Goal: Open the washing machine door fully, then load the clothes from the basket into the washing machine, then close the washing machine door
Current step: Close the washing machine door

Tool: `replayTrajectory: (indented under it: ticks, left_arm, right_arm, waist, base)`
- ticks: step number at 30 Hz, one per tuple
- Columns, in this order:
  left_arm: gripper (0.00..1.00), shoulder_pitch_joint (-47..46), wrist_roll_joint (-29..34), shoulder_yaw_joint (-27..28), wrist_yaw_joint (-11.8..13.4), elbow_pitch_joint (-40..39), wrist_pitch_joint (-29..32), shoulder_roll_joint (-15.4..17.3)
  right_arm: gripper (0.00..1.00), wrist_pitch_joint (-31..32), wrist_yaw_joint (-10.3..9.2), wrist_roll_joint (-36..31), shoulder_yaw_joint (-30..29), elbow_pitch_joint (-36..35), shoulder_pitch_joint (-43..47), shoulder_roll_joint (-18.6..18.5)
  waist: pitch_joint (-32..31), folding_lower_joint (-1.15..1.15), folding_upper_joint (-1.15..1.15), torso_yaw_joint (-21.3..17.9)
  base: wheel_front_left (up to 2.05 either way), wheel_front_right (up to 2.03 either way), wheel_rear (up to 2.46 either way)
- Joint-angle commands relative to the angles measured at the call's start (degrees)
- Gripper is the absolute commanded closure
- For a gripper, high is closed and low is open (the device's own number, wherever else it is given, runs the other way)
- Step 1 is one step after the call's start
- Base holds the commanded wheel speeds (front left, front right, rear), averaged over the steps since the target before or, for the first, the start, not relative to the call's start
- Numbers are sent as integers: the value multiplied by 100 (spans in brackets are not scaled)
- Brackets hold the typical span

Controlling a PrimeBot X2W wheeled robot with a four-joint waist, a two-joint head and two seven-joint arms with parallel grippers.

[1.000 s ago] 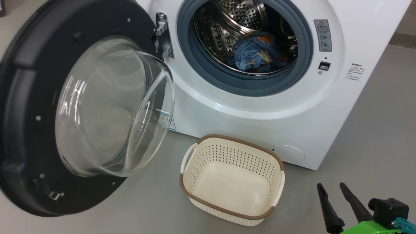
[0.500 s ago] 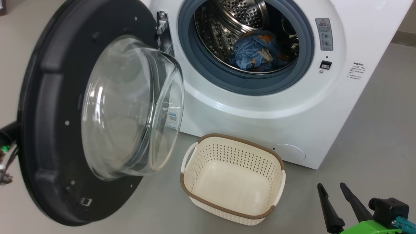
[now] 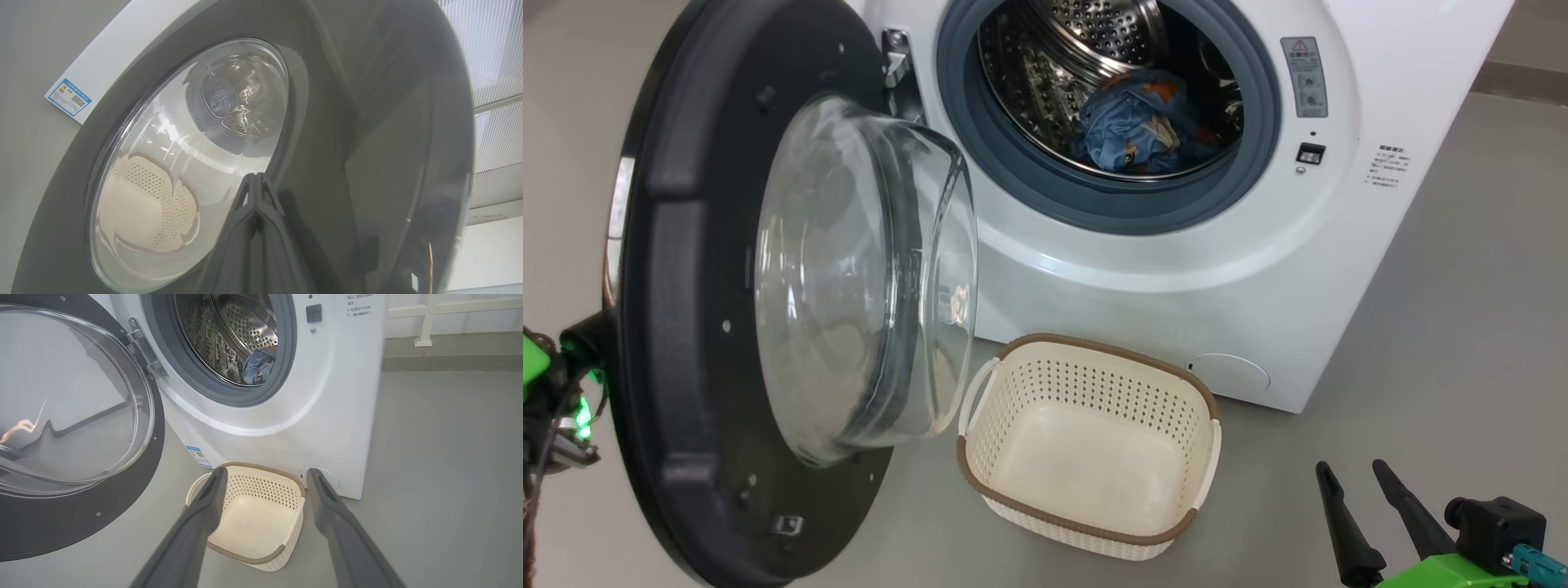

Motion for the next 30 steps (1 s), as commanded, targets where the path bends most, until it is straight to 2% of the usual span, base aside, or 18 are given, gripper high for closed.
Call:
replayTrajectory:
  ticks: [1,8,18,23,30]
  left_arm:
    - [100,-62,-108,151,20,-271,83,149]
    - [100,65,-385,115,260,-772,328,-113]
    - [100,254,-540,24,445,-1259,460,-382]
    - [100,257,-600,21,491,-1352,429,-516]
    - [100,186,-671,52,432,-1312,349,-654]
  right_arm:
    - [0,-10,42,42,147,-161,-213,-67]
    - [0,-32,42,50,154,-133,-244,-66]
    - [0,-72,42,70,201,-100,-345,-66]
    - [0,-91,42,81,199,-91,-394,-66]
    - [0,-133,42,101,215,-78,-485,-66]
  waist:
    - [22,0,0,-40]
    - [86,0,0,-188]
    - [192,0,0,-539]
    - [267,0,0,-814]
    - [398,0,0,-1182]
  base:
    - [0,0,0]
    - [0,0,0]
    - [0,0,0]
    - [0,0,0]
    - [0,0,0]
